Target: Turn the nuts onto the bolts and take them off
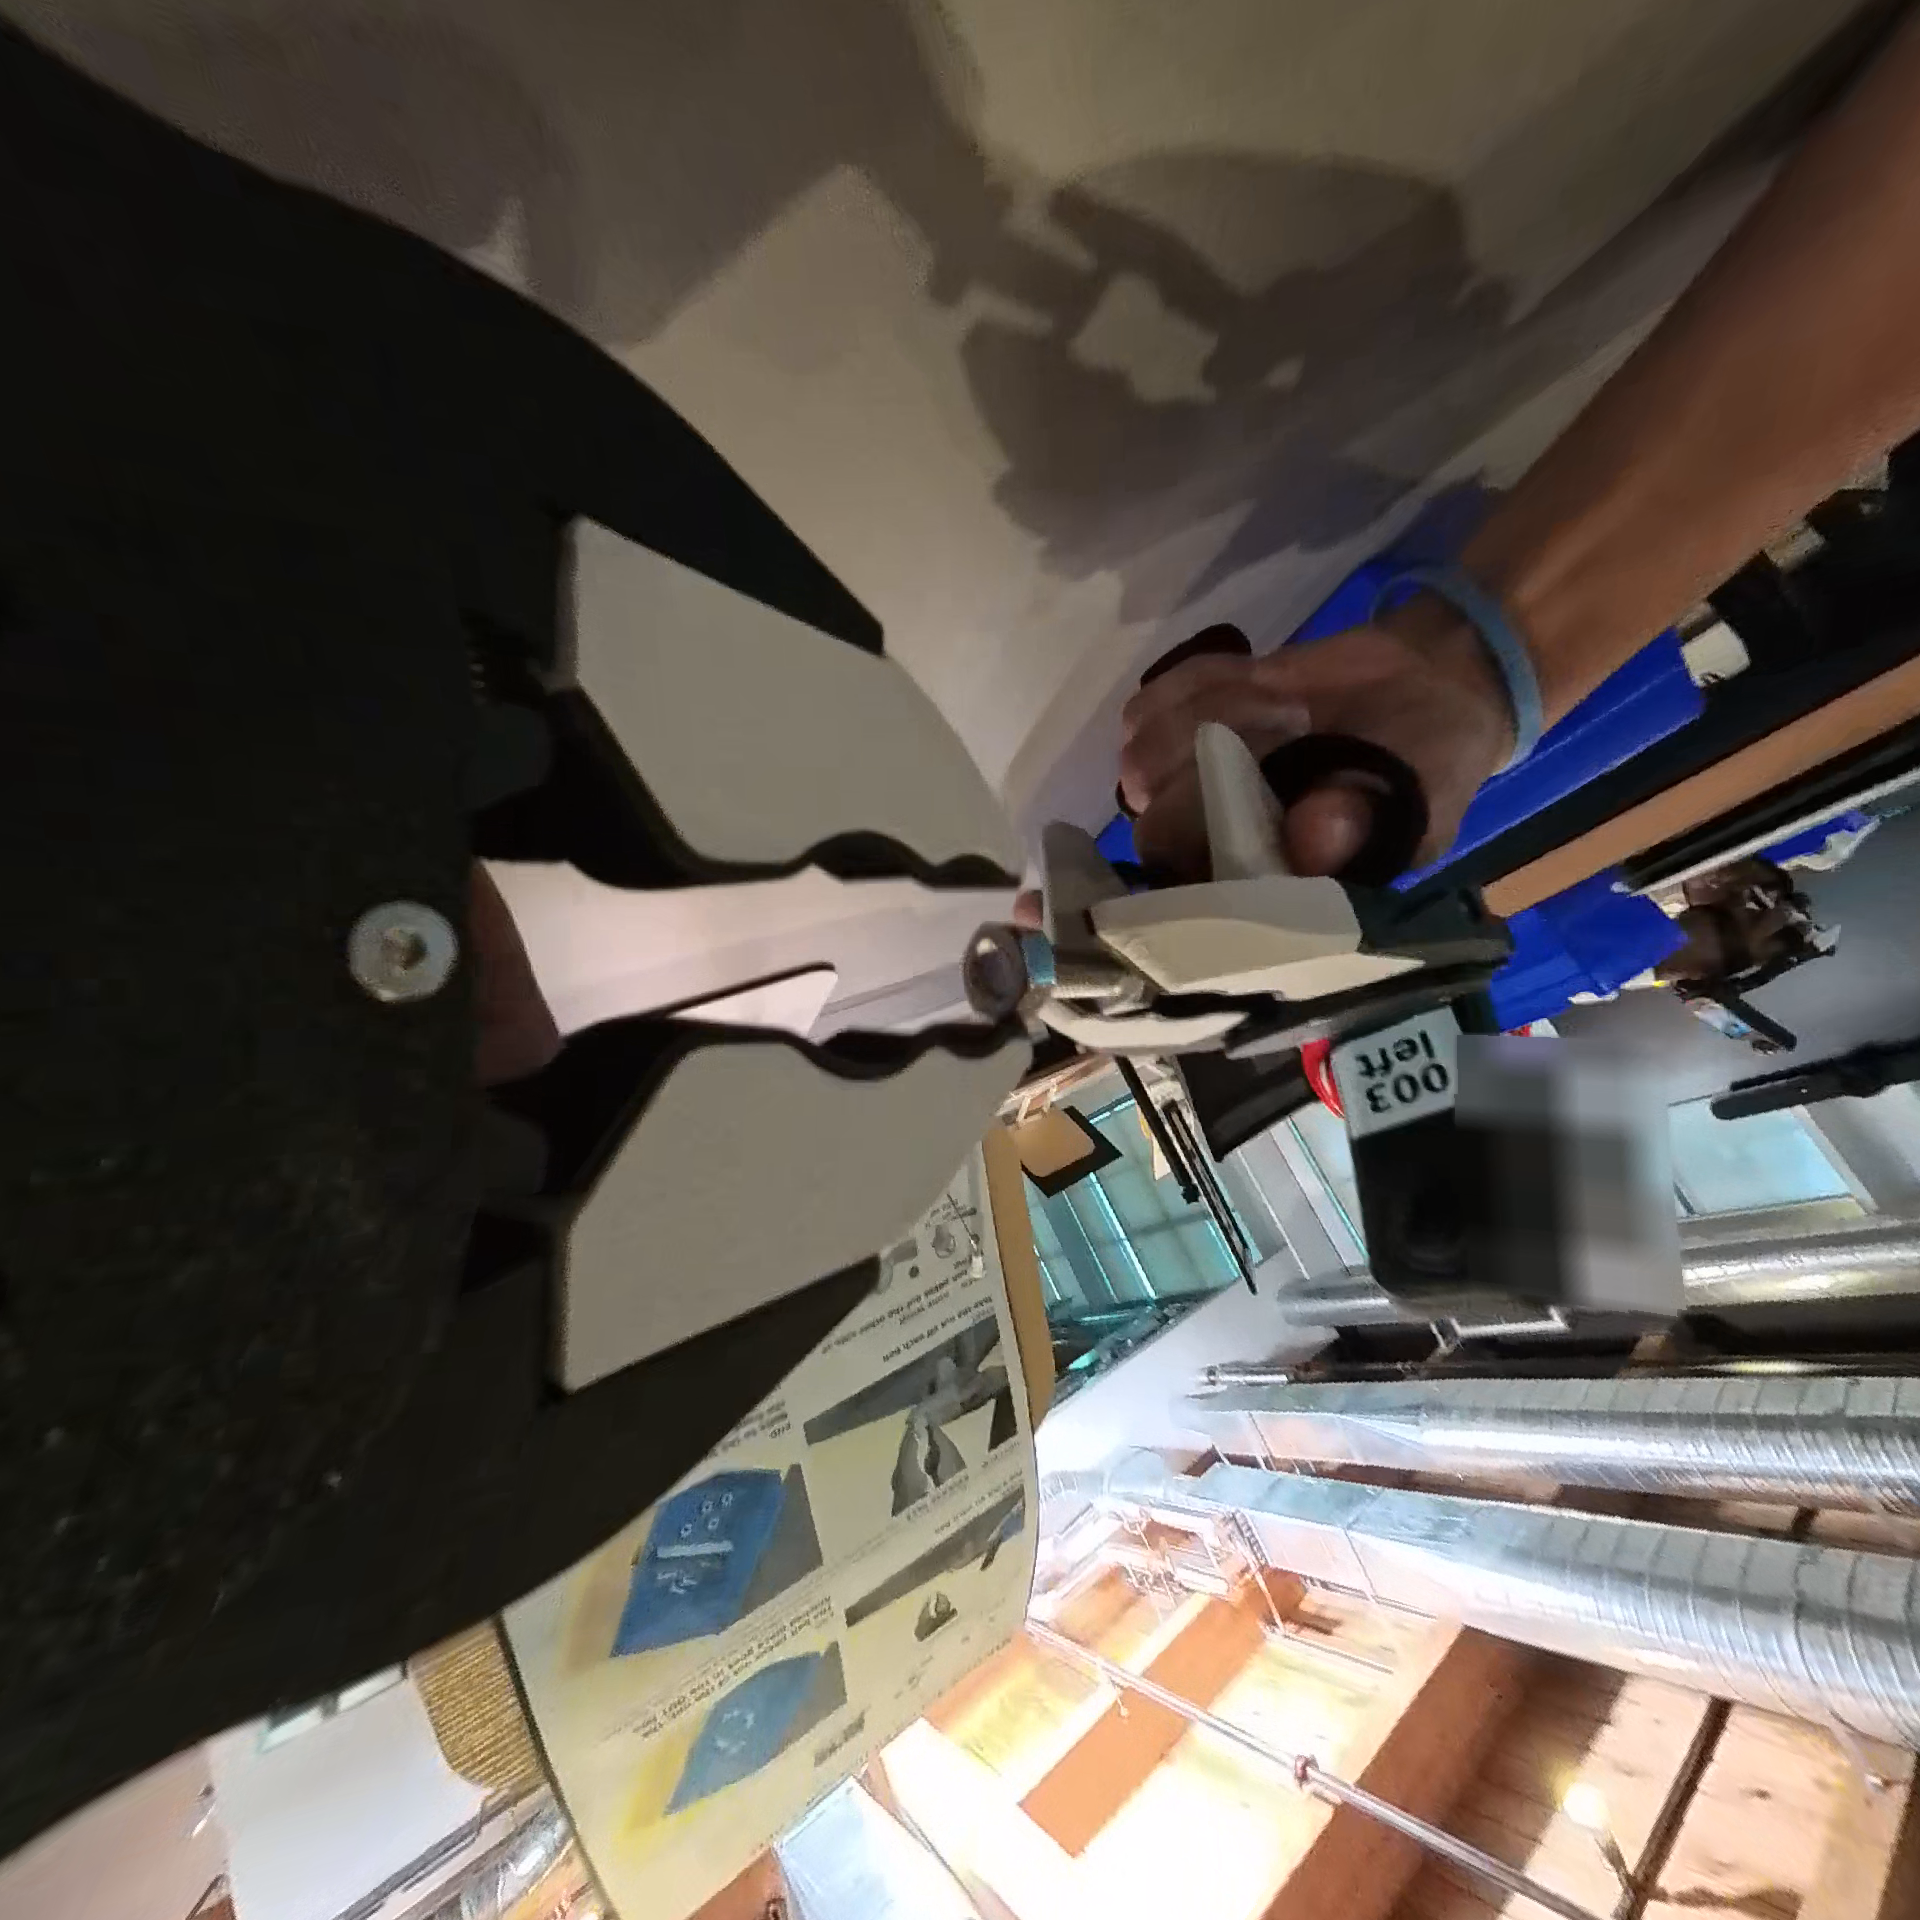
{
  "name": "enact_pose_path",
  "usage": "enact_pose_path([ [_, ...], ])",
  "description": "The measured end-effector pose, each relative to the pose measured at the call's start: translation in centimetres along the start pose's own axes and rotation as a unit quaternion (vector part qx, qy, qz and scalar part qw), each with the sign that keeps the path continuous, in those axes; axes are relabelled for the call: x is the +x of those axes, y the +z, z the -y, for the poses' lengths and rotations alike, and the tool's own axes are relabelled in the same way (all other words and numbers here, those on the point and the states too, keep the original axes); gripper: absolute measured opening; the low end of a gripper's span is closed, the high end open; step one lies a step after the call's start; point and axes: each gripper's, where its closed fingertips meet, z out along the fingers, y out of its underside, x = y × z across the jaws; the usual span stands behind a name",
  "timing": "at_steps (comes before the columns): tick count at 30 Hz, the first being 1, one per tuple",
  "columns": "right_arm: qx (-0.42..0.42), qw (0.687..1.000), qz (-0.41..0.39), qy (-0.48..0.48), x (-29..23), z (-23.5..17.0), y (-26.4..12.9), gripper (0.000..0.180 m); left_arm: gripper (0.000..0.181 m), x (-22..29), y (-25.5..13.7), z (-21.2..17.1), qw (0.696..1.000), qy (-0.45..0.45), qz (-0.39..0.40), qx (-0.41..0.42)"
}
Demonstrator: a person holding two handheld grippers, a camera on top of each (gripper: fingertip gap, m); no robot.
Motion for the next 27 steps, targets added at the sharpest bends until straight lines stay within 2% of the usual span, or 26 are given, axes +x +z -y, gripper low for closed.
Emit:
enact_pose_path([
  [1, 0.005, 1.000, 0.000, 0.007, 0.1, 0.2, -0.1, 0.017, 0.019, 0.1, 0.1, 0.0, 1.000, 0.000, -0.002, -0.001],
  [3, 0.005, 0.999, 0.015, 0.045, 0.2, 0.2, -0.1, 0.017, 0.019, 0.1, 0.1, 0.0, 1.000, 0.000, -0.002, 0.001],
  [5, 0.017, 0.989, 0.047, 0.142, 0.4, 0.3, 0.0, 0.017, 0.019, 0.1, 0.0, 0.2, 1.000, 0.001, -0.002, 0.005],
  [7, 0.033, 0.955, 0.087, 0.281, 0.8, 0.4, 0.1, 0.017, 0.019, 0.0, -0.2, 0.5, 1.000, 0.006, 0.004, 0.012],
  [8, 0.043, 0.920, 0.119, 0.370, 0.9, 0.5, 0.3, 0.017, 0.019, 0.0, -0.3, 0.6, 1.000, 0.010, 0.007, 0.013],
  [9, 0.058, 0.870, 0.148, 0.466, 1.3, 0.5, 0.4, 0.017, 0.019, -0.1, -0.4, 0.7, 1.000, 0.013, 0.013, 0.011],
  [11, 0.099, 0.750, 0.190, 0.625, 2.2, 0.6, 0.6, 0.017, 0.019, -0.3, -0.3, 0.8, 0.999, 0.021, 0.026, 0.011],
  [12, 0.106, 0.701, 0.208, 0.674, 2.3, 0.3, 0.7, 0.017, 0.019, -0.6, -0.3, 0.6, 0.999, 0.023, 0.034, 0.005],
  [13, 0.104, 0.673, 0.210, 0.701, 2.2, -0.2, 0.9, 0.017, 0.019, -1.0, -0.3, 0.3, 0.999, 0.026, 0.047, -0.003],
  [14, 0.101, 0.658, 0.215, 0.715, 1.9, -0.5, 1.0, 0.017, 0.019, -1.2, -0.4, 0.1, 0.998, 0.025, 0.051, -0.008],
  [15, 0.106, 0.658, 0.221, 0.712, 1.7, -0.4, 0.9, 0.017, 0.019, -1.2, -0.5, 0.1, 0.999, 0.021, 0.046, -0.003],
  [16, 0.117, 0.680, 0.211, 0.693, 1.8, -0.3, 0.8, 0.017, 0.019, -1.1, -0.6, 0.4, 0.999, 0.017, 0.041, 0.007],
  [17, 0.127, 0.723, 0.184, 0.654, 2.0, -0.2, 0.8, 0.021, 0.019, -1.0, -0.6, 0.5, 0.999, 0.014, 0.037, 0.011],
  [19, 0.112, 0.826, 0.145, 0.533, 1.6, -0.1, 0.5, 0.044, 0.019, -0.9, -0.7, 0.6, 0.999, 0.013, 0.034, 0.013],
  [22, 0.043, 0.942, 0.082, 0.322, 0.7, -0.9, 0.4, 0.046, 0.019, -0.6, -0.8, 0.8, 0.999, 0.012, 0.025, 0.017],
  [24, 0.033, 0.979, 0.025, 0.199, 1.3, -0.6, 0.2, 0.041, 0.019, -0.2, -0.7, 0.8, 1.000, 0.008, 0.013, 0.017],
  [27, 0.008, 0.998, -0.023, 0.060, 1.4, -0.2, 0.1, 0.042, 0.019, 0.1, -0.3, 0.3, 1.000, 0.003, 0.002, 0.006],
])
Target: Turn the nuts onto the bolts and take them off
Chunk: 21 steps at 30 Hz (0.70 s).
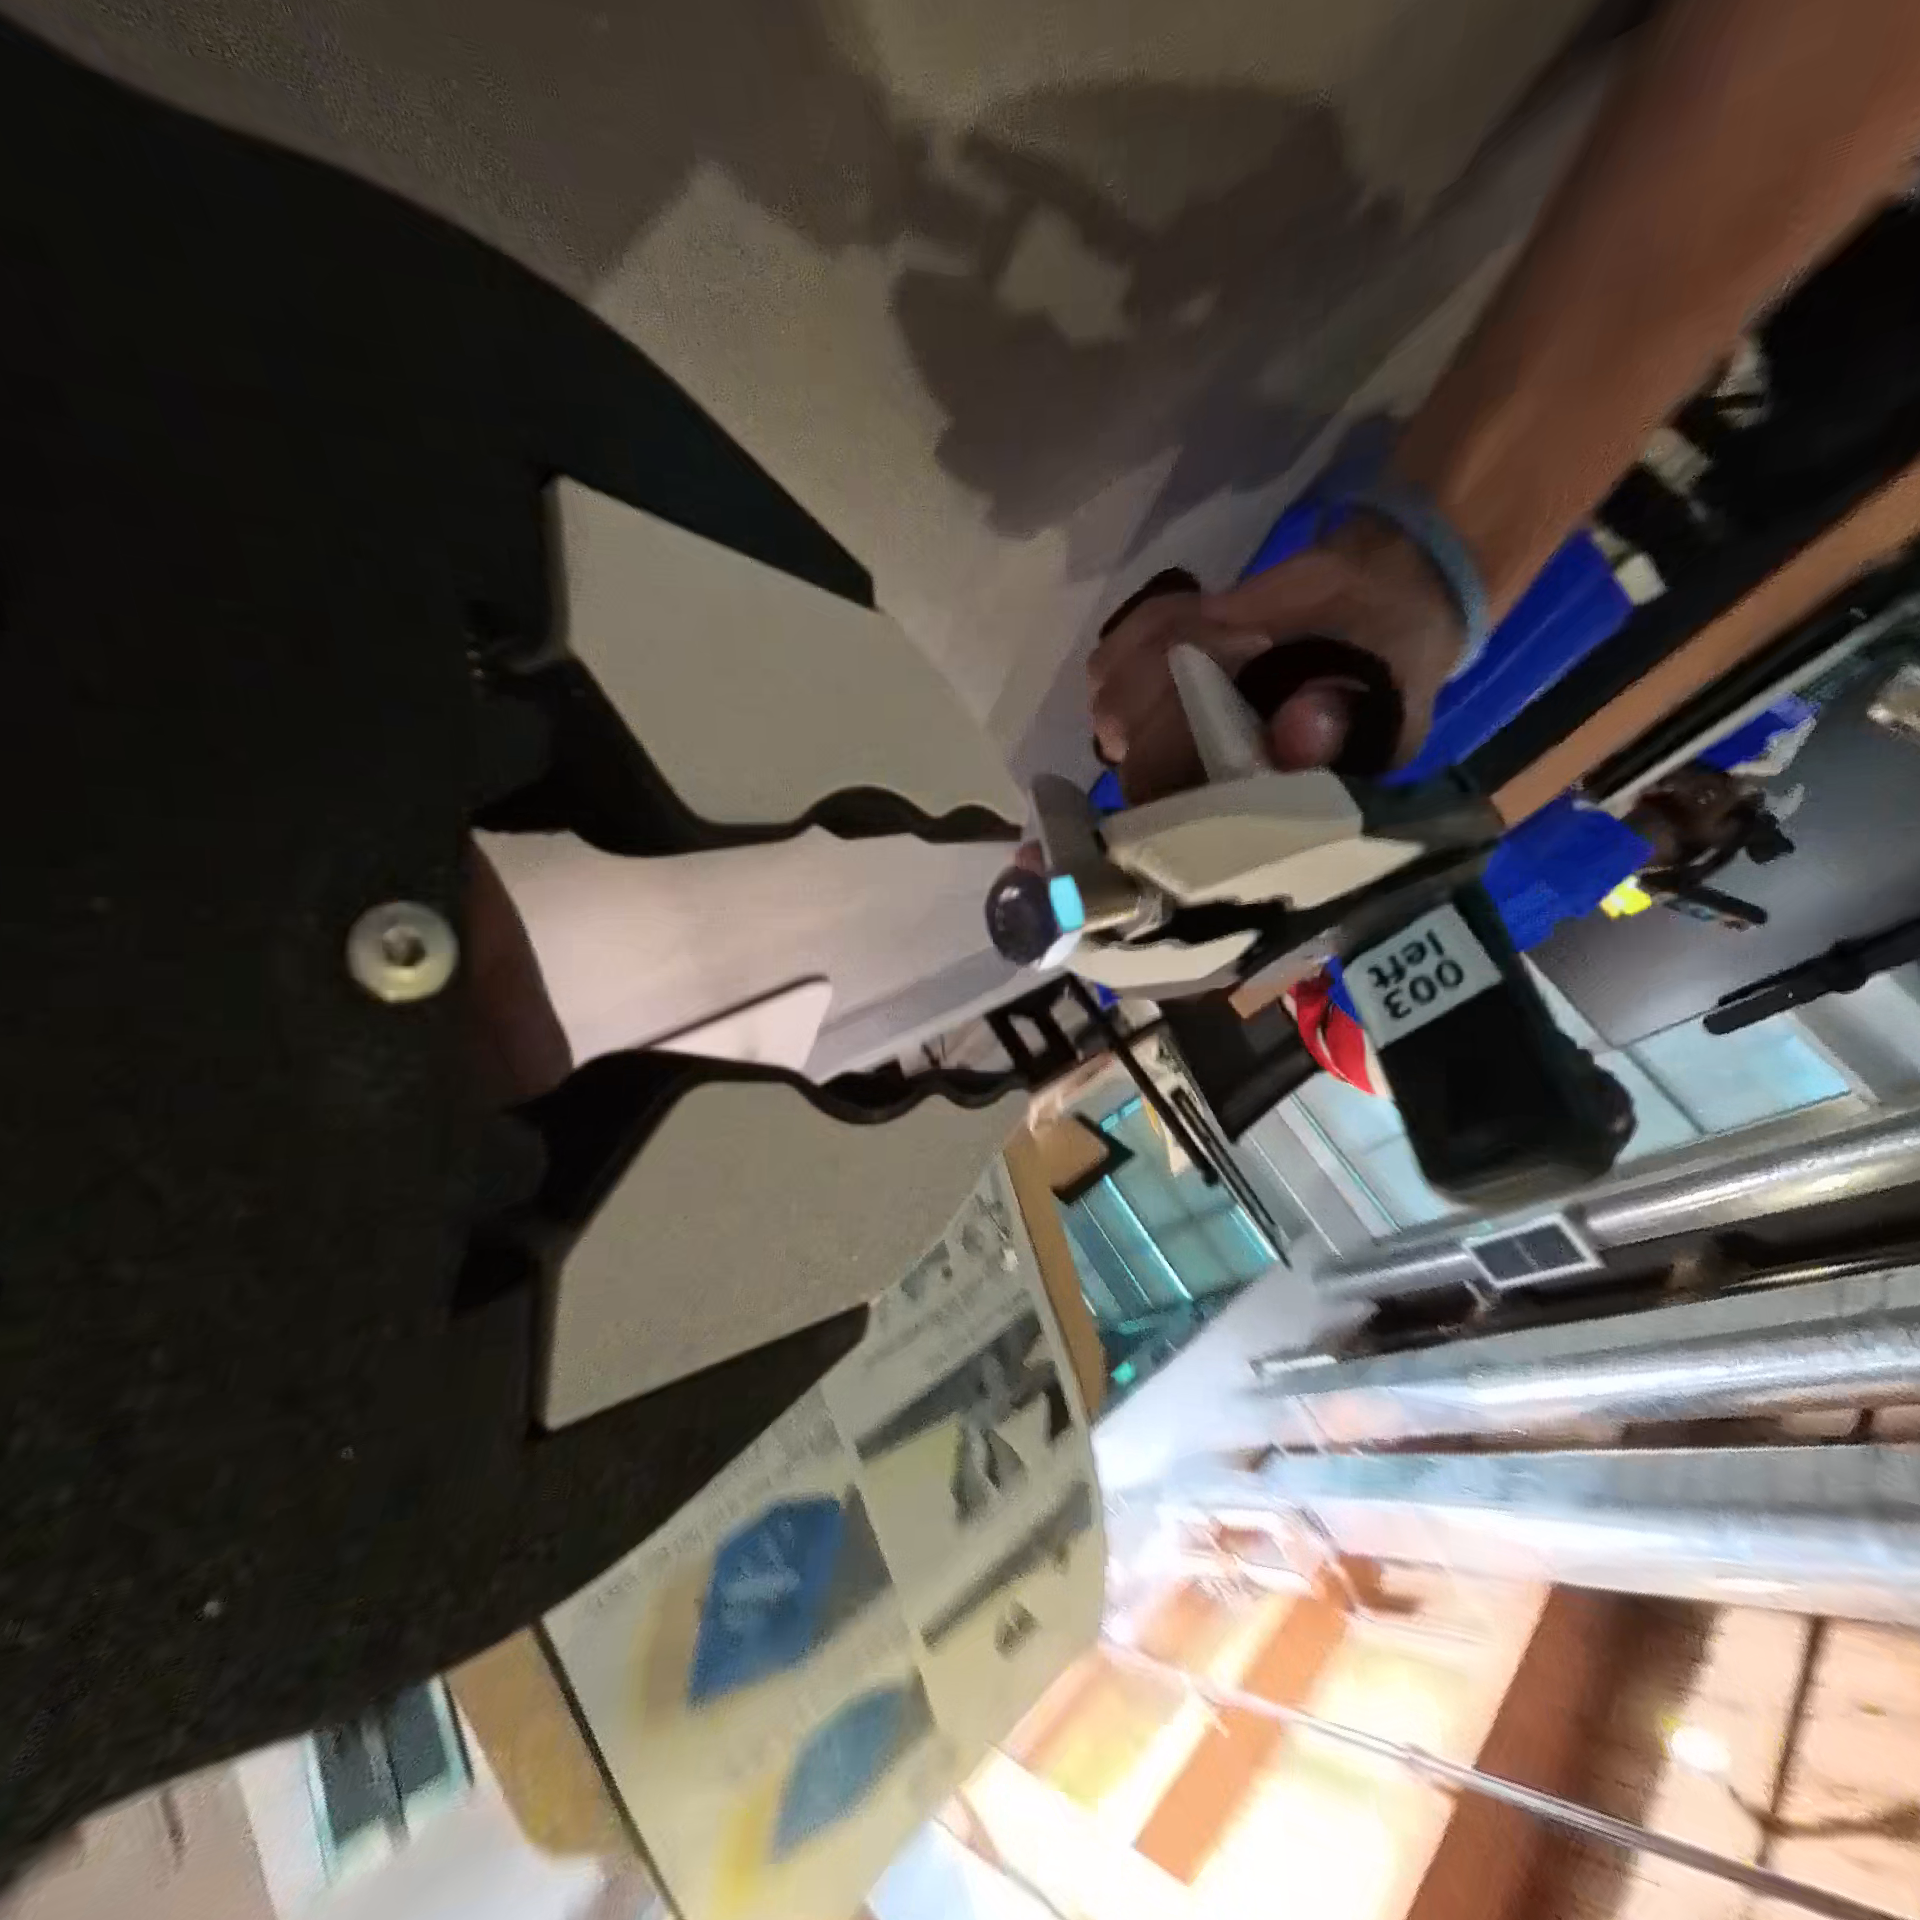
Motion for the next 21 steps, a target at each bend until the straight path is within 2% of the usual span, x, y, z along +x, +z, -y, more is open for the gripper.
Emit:
enact_pose_path([
  [3, -0.022, 0.992, -0.002, -0.126, -1.2, -0.4, 0.0, 0.036, 0.019, 0.2, 0.3, -0.3, 1.000, -0.005, -0.009, -0.003],
  [6, 0.003, 0.990, -0.011, -0.143, -1.3, 0.5, -0.4, 0.017, 0.019, 0.4, 0.6, -0.7, 1.000, -0.005, -0.014, -0.013],
  [9, -0.002, 0.998, 0.015, -0.062, -1.1, 0.4, -0.3, 0.017, 0.019, 0.2, 0.5, -0.5, 1.000, -0.003, -0.008, -0.009],
  [11, 0.000, 0.997, 0.055, 0.051, -1.2, 0.3, -0.1, 0.017, 0.019, 0.0, 0.4, -0.6, 1.000, 0.000, -0.002, -0.010],
  [13, 0.010, 0.979, 0.091, 0.184, -0.9, 0.3, 0.0, 0.017, 0.019, -0.1, 0.3, -0.4, 1.000, 0.005, 0.005, -0.007],
  [15, 0.021, 0.930, 0.134, 0.342, -0.5, 0.3, 0.2, 0.017, 0.019, -0.4, 0.2, -0.3, 1.000, 0.014, 0.020, -0.009],
  [16, 0.029, 0.890, 0.159, 0.425, -0.3, 0.4, 0.4, 0.017, 0.019, -0.5, 0.1, -0.2, 0.999, 0.018, 0.025, -0.010],
  [18, 0.035, 0.797, 0.203, 0.568, 0.0, 0.0, 0.6, 0.017, 0.019, -0.9, 0.0, -0.4, 0.999, 0.027, 0.042, -0.020],
  [21, 0.036, 0.645, 0.275, 0.712, -0.5, -0.3, 0.5, 0.017, 0.019, -1.3, 0.2, -0.9, 0.998, 0.029, 0.050, -0.030],
])
